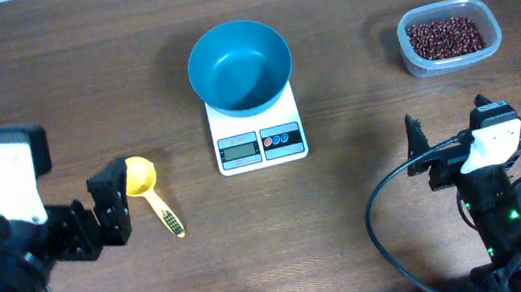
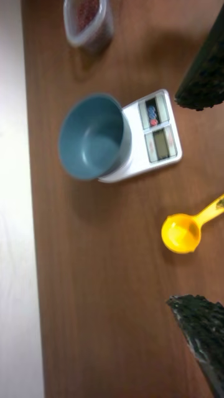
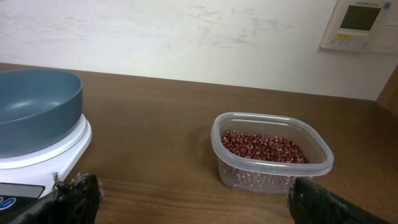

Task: Scoop item into bowl and weigh 50g on scale
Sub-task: 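Move the left gripper toward the yellow scoop on the table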

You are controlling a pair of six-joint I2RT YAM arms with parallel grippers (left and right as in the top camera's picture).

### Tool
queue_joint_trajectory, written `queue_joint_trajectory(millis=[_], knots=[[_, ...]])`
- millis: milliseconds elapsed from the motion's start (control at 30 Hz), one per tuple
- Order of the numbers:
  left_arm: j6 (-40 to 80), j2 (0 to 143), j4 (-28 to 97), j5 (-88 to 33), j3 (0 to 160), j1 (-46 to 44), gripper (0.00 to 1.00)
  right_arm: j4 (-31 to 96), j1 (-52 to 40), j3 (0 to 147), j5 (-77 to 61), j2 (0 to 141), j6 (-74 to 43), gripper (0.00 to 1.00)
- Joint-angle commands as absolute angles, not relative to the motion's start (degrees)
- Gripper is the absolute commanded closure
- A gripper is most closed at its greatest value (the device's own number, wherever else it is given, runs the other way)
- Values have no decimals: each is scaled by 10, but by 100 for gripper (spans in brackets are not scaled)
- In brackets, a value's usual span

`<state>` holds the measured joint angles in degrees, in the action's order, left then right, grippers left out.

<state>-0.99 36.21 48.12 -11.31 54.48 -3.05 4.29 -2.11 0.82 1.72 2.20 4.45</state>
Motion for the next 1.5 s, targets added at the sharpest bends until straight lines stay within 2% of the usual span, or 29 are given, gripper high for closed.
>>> queue_joint_trajectory(millis=[0,100,300,433,600,733,833,1067,1267,1467], knots=[[-6,410,502,-235,585,-32,1,44,-18,3,26,20,38,1],[-6,418,528,-351,585,-32,1,44,-18,3,26,20,38,1],[-6,419,530,-408,585,-32,1,44,-18,3,26,20,38,1],[-7,420,531,-405,585,-32,1,44,-18,3,26,20,38,1],[-2,419,580,-339,585,-32,1,44,-18,3,26,20,38,1],[118,420,592,-213,585,-32,1,44,-18,3,26,20,38,1],[147,432,593,-156,585,-32,1,44,-18,3,26,20,38,1],[161,564,590,-103,594,-32,1,44,-18,3,26,20,38,1],[229,592,589,-36,597,-31,1,44,-18,3,26,20,38,1],[229,592,614,-36,601,44,1,44,-18,3,26,20,38,1]])
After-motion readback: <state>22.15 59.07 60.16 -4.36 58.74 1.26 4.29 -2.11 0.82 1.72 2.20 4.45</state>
